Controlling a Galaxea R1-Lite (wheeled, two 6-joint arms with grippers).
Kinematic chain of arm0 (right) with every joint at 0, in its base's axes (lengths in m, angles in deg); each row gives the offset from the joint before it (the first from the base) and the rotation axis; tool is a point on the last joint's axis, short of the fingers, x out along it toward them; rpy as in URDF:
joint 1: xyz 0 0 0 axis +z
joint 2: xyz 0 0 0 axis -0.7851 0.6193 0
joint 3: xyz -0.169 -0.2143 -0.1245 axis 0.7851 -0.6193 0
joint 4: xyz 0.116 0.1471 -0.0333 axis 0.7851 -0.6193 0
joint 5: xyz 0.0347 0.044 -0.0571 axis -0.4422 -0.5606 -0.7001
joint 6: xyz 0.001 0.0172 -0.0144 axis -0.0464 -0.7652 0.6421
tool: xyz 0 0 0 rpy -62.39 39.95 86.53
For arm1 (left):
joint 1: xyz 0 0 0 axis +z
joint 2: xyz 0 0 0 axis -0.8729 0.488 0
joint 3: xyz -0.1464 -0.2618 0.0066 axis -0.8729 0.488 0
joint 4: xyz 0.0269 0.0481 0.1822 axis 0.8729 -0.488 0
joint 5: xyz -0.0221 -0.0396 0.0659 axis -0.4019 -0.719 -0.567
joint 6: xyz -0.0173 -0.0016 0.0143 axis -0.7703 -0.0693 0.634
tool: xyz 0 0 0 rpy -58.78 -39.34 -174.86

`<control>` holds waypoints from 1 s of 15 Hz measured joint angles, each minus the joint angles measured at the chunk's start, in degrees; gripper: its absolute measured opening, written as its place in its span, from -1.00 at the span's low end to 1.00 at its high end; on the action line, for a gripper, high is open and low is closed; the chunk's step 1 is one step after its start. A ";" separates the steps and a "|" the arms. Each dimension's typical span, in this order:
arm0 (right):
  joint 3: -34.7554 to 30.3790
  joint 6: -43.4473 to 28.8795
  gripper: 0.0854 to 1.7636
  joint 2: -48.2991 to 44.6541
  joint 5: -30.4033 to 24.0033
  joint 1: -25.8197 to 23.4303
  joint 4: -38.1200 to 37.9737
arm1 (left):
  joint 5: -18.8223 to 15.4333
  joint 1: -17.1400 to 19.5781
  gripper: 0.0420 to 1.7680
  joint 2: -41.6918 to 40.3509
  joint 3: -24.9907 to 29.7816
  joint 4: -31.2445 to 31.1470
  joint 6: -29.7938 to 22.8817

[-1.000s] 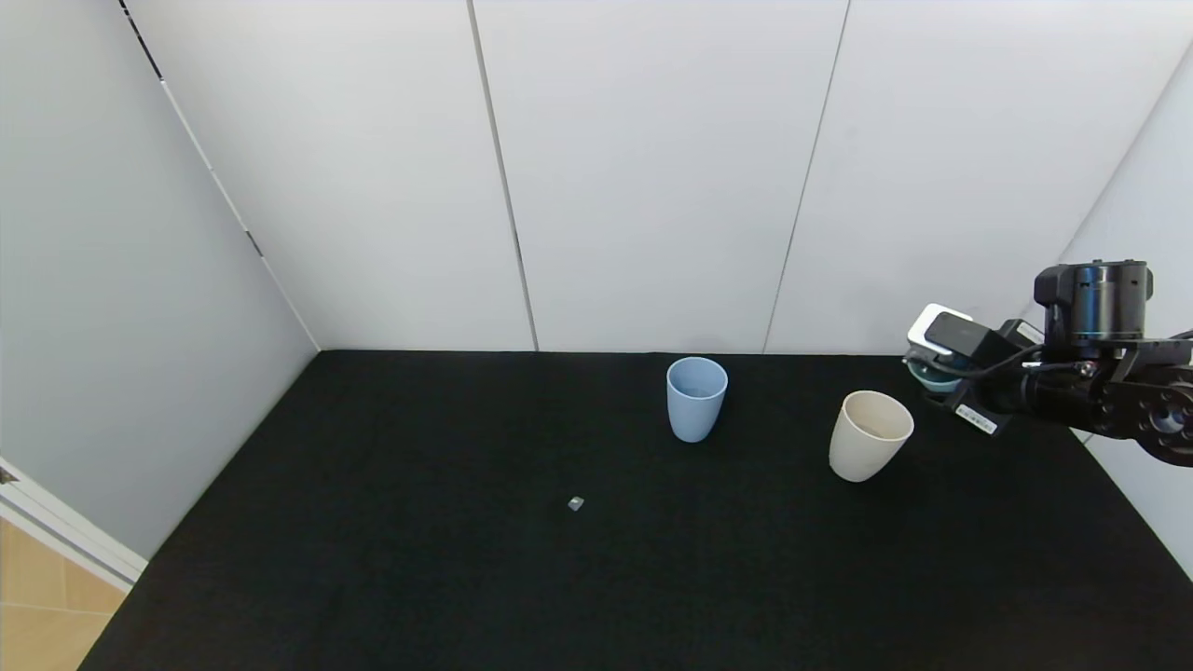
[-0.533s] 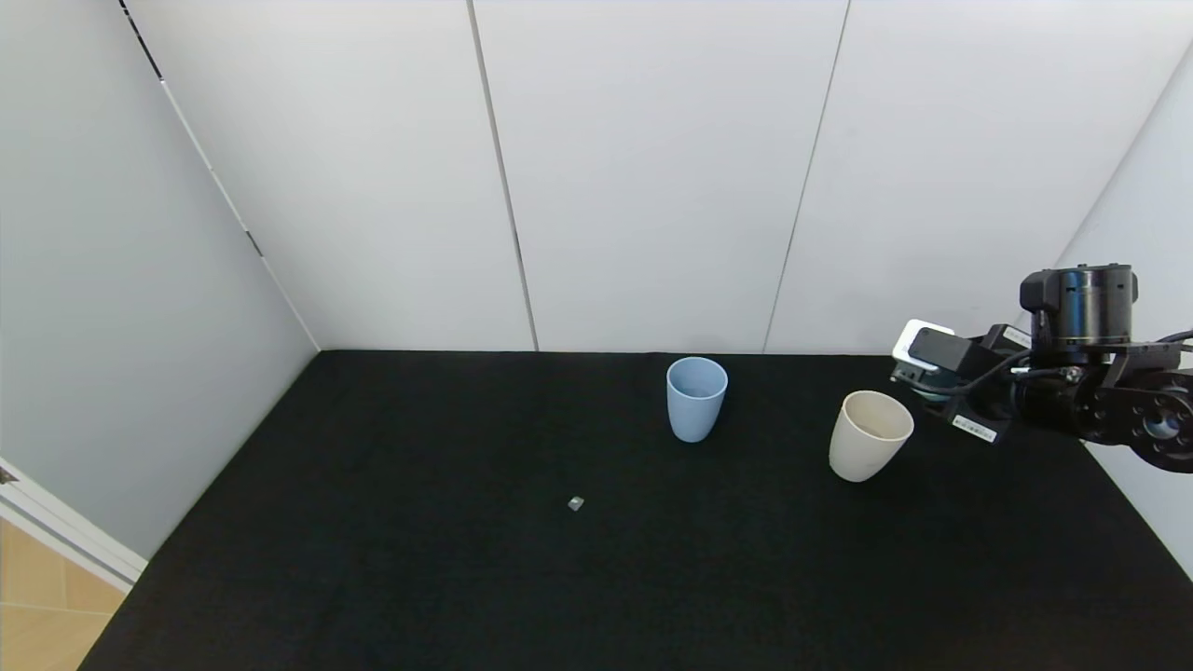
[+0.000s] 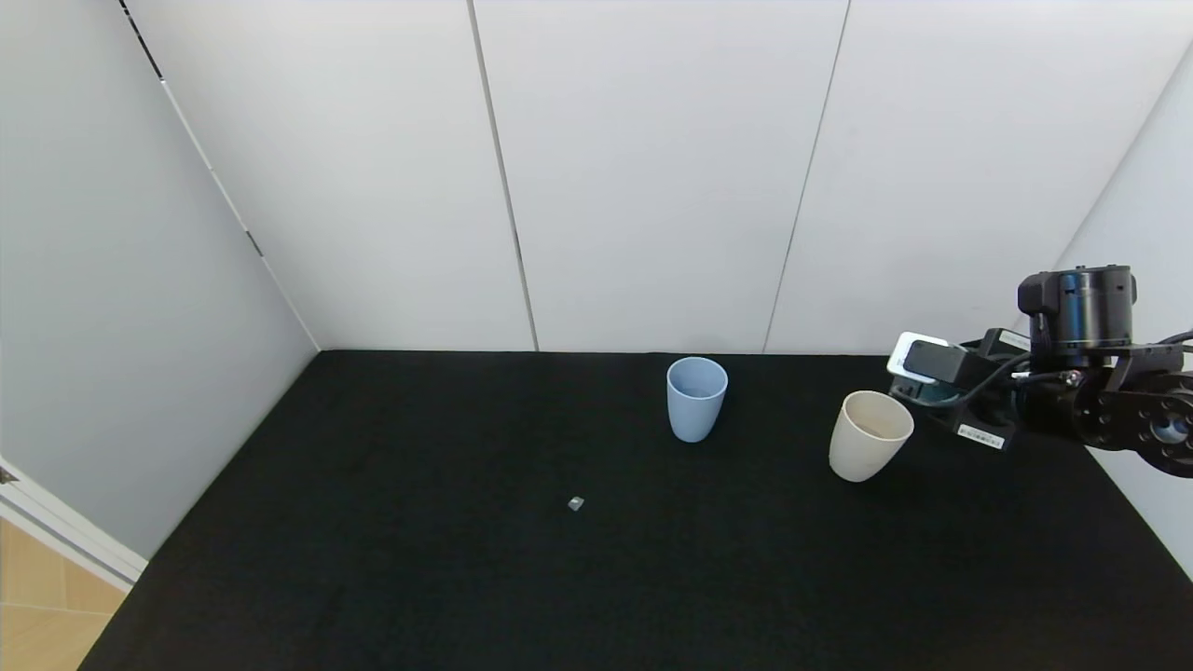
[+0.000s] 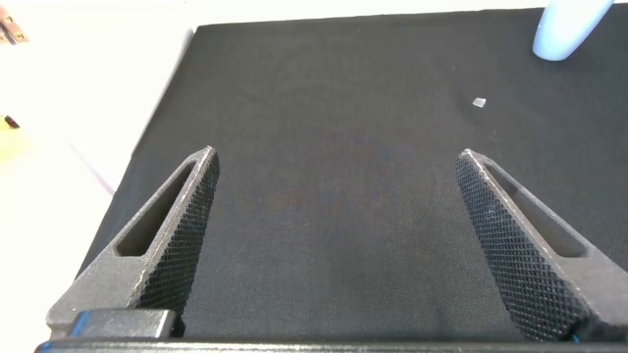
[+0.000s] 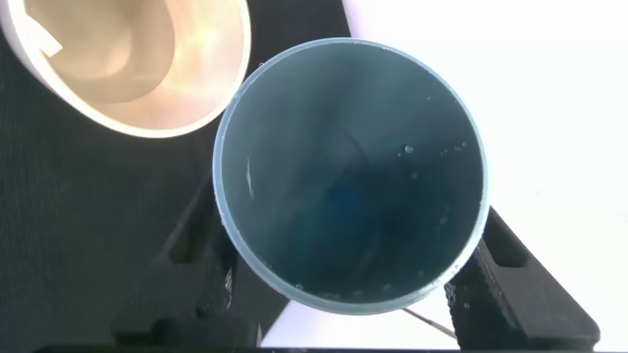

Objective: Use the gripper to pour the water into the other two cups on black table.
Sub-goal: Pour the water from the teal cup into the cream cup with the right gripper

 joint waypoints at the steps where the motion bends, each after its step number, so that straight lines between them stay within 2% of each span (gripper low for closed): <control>1: -0.06 0.89 0.32 -0.05 0.13 0.15 0.00 | 0.00 0.00 0.94 0.00 0.00 0.00 0.00; 9: -0.45 5.24 0.32 0.17 4.05 2.18 0.01 | 0.00 0.00 0.94 0.00 0.00 0.00 0.00; 15: -0.39 8.94 0.32 0.54 4.83 2.65 0.06 | 0.00 0.00 0.94 0.00 0.00 0.00 0.00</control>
